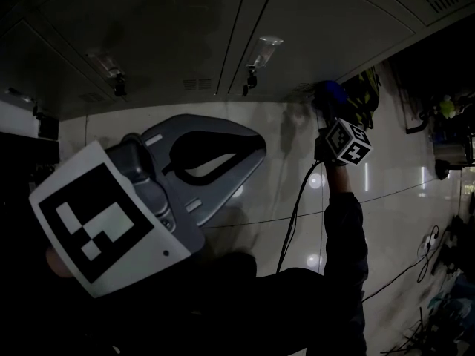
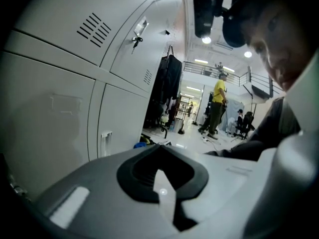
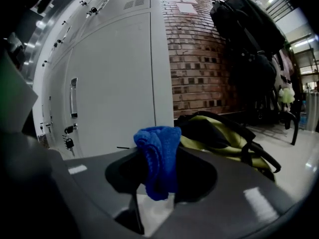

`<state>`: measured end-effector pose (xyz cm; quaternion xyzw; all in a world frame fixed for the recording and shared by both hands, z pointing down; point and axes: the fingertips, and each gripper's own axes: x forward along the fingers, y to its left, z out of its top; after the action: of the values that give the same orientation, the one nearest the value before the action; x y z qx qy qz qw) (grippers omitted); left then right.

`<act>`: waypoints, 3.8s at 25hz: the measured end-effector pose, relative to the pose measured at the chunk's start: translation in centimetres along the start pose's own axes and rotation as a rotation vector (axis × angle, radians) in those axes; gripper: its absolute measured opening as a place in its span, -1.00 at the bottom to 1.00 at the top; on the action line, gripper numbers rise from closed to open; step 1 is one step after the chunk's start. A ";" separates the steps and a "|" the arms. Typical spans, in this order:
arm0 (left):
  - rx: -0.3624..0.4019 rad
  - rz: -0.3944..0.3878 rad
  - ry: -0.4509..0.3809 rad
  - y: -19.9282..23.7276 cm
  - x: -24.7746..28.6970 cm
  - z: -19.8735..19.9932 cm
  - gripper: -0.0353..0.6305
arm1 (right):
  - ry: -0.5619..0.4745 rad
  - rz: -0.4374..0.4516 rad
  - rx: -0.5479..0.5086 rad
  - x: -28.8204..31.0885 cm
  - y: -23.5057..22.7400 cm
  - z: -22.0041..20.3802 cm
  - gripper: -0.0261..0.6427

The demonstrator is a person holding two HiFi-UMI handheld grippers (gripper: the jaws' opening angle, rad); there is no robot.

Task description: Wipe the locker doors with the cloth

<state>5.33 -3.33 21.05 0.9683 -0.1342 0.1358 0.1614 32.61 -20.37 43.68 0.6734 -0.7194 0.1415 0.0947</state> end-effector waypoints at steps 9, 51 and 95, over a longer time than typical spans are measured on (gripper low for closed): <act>-0.006 -0.017 0.003 -0.9 -0.6 0.0 -0.96 | 0.023 0.089 -0.006 -1.1 5.3 -2.1 -0.48; -0.074 -0.066 0.056 -1.1 -0.3 -1.8 -0.96 | 0.032 0.149 0.001 2.0 7.4 -3.9 -0.48; -0.099 -0.046 0.051 -0.6 -1.8 -1.7 -0.96 | 0.118 0.408 -0.046 3.9 23.3 -8.5 -0.48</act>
<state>3.49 -1.78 21.86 0.9581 -0.1141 0.1499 0.2156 8.67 -20.01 51.22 0.5019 -0.8372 0.1804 0.1212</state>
